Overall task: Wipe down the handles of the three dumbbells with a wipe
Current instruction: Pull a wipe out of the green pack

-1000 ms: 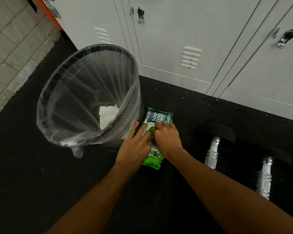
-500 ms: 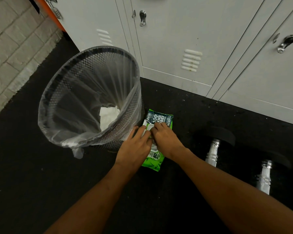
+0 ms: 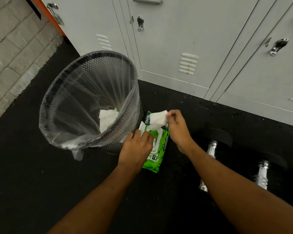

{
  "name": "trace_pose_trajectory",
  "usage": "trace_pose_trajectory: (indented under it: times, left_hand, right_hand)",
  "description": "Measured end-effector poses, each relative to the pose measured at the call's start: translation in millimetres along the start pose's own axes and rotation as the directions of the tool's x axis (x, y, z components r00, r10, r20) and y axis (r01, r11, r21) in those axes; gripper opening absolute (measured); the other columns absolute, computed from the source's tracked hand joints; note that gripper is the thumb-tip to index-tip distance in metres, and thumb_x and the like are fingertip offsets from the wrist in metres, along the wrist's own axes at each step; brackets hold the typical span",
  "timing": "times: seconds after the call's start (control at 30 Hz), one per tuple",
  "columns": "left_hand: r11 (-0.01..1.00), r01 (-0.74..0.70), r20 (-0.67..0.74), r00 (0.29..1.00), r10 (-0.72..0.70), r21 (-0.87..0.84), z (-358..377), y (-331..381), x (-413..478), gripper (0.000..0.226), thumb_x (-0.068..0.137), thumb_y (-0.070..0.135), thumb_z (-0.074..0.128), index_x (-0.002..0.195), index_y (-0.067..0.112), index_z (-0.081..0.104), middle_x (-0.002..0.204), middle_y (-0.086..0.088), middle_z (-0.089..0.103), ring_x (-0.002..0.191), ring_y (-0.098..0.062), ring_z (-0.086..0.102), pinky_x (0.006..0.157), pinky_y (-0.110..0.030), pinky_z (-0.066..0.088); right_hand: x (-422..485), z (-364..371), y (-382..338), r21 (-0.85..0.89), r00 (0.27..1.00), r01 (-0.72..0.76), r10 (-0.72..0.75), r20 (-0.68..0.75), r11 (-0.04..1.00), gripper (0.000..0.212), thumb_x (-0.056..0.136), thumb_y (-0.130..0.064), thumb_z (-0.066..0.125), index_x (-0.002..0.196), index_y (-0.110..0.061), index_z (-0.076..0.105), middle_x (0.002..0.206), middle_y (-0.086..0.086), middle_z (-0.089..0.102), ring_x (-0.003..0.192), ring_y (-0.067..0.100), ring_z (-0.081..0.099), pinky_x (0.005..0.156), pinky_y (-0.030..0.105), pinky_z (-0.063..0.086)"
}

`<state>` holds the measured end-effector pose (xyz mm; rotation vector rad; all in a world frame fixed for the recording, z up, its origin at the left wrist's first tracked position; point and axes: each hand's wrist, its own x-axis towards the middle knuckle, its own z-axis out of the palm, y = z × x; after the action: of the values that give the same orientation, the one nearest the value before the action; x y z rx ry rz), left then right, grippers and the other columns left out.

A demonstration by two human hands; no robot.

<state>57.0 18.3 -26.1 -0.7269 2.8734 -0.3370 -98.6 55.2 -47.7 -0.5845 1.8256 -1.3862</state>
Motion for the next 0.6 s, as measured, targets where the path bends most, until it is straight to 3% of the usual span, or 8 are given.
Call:
trace_pose_trajectory:
  times: [0.07, 0.17, 0.27, 0.33, 0.43, 0.5, 0.6]
  left_hand:
    - [1.000, 0.028, 0.053, 0.998, -0.028, -0.003, -2.7, 3.5, 7.6, 0.026, 0.062, 0.010, 0.073, 0.085, 0.017, 0.066, 0.072, -0.001, 0.061, 0.055, -0.022, 0.061, 0.045, -0.028, 0.040]
    - [0.998, 0.058, 0.089, 0.994, -0.057, -0.015, -4.4, 6.3, 18.6, 0.034, 0.056, 0.009, 0.074, 0.088, 0.016, 0.064, 0.064, 0.001, 0.060, 0.036, -0.019, 0.056, 0.038, -0.021, 0.027]
    - [0.998, 0.054, 0.115, 0.992, -0.052, -0.013, -0.6, 9.2, 27.4, 0.038, 0.050, 0.011, 0.083, 0.083, 0.014, 0.066, 0.063, 0.001, 0.061, 0.038, -0.017, 0.057, 0.037, -0.020, 0.026]
    - [1.000, 0.024, 0.134, 0.991, -0.024, -0.002, 2.8, 11.0, 29.1, 0.027, 0.063, 0.011, 0.076, 0.087, 0.016, 0.067, 0.076, 0.000, 0.064, 0.058, -0.020, 0.064, 0.041, -0.024, 0.038]
    - [0.999, 0.040, 0.138, 0.990, -0.037, -0.017, 2.4, 10.2, 25.3, 0.020, 0.079, 0.010, 0.065, 0.099, 0.013, 0.064, 0.108, -0.007, 0.059, 0.101, -0.030, 0.056, 0.068, -0.039, 0.048]
    - [0.997, 0.080, 0.133, 0.988, -0.080, 0.001, -2.4, 8.2, 19.2, 0.025, 0.080, 0.015, 0.067, 0.105, 0.013, 0.063, 0.124, -0.010, 0.053, 0.114, -0.034, 0.048, 0.082, -0.044, 0.044]
    - [0.988, 0.145, 0.159, 0.978, -0.135, -0.050, -4.9, 10.2, 8.2, 0.038, 0.076, 0.019, 0.074, 0.112, 0.015, 0.061, 0.134, -0.014, 0.048, 0.123, -0.039, 0.044, 0.089, -0.047, 0.046]
  right_hand:
    - [2.9, -8.9, -3.9, 0.064, 0.998, 0.015, -0.011, -0.055, 0.998, 0.007, 0.102, -0.016, 0.040, 0.099, -0.015, 0.047, 0.088, -0.004, 0.051, 0.075, 0.008, 0.049, 0.069, 0.029, 0.048]
    - [2.7, -21.5, -5.1, 0.003, 0.999, 0.010, -0.010, -0.042, 1.000, 0.008, 0.103, -0.017, 0.039, 0.097, -0.015, 0.045, 0.086, -0.004, 0.050, 0.075, 0.008, 0.047, 0.068, 0.031, 0.045]
    - [-2.9, -31.7, -4.2, -0.042, 0.999, -0.004, 0.002, -0.053, 0.999, 0.010, 0.103, -0.016, 0.038, 0.101, -0.009, 0.045, 0.083, -0.003, 0.050, 0.073, 0.009, 0.047, 0.068, 0.030, 0.043]
    - [-8.0, -35.8, -1.8, -0.075, 0.999, -0.013, 0.009, -0.053, 0.997, 0.010, 0.103, -0.015, 0.038, 0.102, -0.008, 0.046, 0.081, 0.000, 0.051, 0.069, 0.010, 0.046, 0.066, 0.030, 0.041]
    - [-14.4, -37.8, -1.7, -0.069, 0.996, -0.086, 0.086, -0.001, 0.994, 0.008, 0.100, -0.014, 0.042, 0.105, -0.009, 0.046, 0.085, 0.001, 0.053, 0.072, 0.012, 0.048, 0.066, 0.029, 0.040]
    - [-18.5, -38.6, -6.6, -0.009, 0.986, -0.163, 0.163, 0.040, 0.987, 0.013, 0.096, -0.011, 0.046, 0.109, -0.009, 0.046, 0.087, 0.001, 0.053, 0.073, 0.013, 0.049, 0.064, 0.028, 0.042]
    - [-23.4, -40.9, -12.8, 0.013, 0.978, -0.194, 0.193, 0.079, 0.981, 0.020, 0.093, -0.005, 0.048, 0.112, -0.011, 0.043, 0.091, 0.003, 0.053, 0.073, 0.013, 0.053, 0.062, 0.032, 0.047]
